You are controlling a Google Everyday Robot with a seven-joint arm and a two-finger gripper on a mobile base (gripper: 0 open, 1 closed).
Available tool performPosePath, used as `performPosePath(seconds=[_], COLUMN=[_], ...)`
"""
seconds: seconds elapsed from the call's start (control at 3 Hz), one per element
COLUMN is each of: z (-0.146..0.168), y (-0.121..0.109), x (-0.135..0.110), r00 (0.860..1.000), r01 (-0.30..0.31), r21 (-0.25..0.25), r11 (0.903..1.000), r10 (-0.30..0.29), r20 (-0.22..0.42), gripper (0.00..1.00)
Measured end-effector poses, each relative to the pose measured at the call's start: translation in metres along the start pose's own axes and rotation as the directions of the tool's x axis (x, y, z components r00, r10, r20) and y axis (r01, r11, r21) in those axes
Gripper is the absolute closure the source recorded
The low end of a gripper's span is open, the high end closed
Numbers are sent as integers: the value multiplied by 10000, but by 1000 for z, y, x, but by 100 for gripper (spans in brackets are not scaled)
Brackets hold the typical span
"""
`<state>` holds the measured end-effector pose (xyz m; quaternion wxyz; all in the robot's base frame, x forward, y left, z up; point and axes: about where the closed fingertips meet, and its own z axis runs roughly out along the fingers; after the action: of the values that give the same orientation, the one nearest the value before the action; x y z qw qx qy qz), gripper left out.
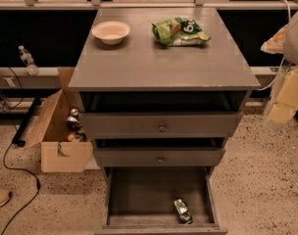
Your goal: Pick green can from bottom drawer and place on counter
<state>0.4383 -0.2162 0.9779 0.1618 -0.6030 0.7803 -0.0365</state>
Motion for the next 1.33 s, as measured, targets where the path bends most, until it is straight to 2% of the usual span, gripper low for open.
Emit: performPosePath(seconds=[0.33,0.67,1.0,1.33], z=[0,22,67,133], y=[0,4,16,38], x=[0,-5,-16,-33], r00=[10000,9984,9893,9765], r01=[-1,-290,-821,-1294], r21=[-1,-328,-955,-1370], r11=[10000,9990,9920,9821], r10=[1,305,927,1503], r20=[2,466,1125,1545], gripper=[0,0,0,0])
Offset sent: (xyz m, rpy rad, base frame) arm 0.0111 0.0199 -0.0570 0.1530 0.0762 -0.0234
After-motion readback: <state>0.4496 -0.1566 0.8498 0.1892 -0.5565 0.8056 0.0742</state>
